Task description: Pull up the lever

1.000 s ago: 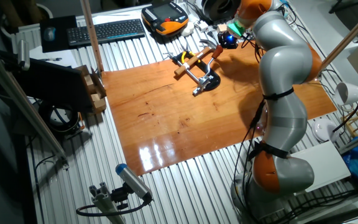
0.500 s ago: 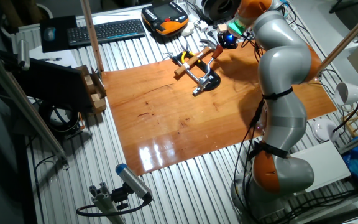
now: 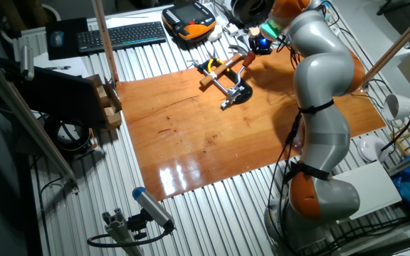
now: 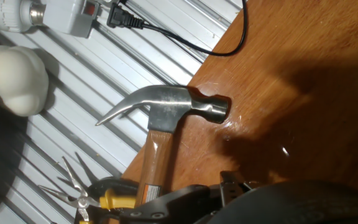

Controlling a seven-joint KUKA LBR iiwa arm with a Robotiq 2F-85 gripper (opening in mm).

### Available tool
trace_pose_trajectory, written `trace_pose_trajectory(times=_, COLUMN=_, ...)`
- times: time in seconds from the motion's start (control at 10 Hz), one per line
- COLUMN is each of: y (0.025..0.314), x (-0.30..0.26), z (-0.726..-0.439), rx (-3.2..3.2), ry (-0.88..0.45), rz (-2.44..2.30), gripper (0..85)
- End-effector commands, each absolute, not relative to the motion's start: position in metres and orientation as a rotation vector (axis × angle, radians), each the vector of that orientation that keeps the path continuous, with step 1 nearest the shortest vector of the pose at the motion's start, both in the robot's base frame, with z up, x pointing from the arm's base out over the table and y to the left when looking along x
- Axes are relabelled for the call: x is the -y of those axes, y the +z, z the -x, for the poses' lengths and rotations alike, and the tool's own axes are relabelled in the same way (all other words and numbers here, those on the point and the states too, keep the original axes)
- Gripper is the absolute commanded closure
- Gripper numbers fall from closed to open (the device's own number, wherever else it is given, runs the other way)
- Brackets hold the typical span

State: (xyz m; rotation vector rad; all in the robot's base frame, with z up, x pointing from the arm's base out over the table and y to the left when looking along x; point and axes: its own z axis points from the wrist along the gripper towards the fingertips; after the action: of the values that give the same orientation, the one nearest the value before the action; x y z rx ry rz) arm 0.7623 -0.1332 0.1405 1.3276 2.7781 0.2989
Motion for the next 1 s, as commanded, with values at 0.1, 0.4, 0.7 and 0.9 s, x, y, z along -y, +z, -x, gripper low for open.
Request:
trace_pose_trajectory(times=0.1, y=0.142, x=0.131, z=-0.762, rx=-2.786, ry=0.295, rz=-1.329, gripper=85.0)
trace_pose_trajectory(times=0.4, y=0.148, x=0.129, z=-0.76, rx=-2.796, ry=0.279, rz=-1.332, gripper=85.0)
trace_pose_trajectory(times=0.7, y=0.155, x=0.127, z=-0.758, rx=-2.801, ry=0.26, rz=-1.327, gripper=85.0)
trace_pose_trajectory(times=0.9, y=0.158, x=0.125, z=-0.757, rx=-2.805, ry=0.25, rz=-1.328, gripper=85.0)
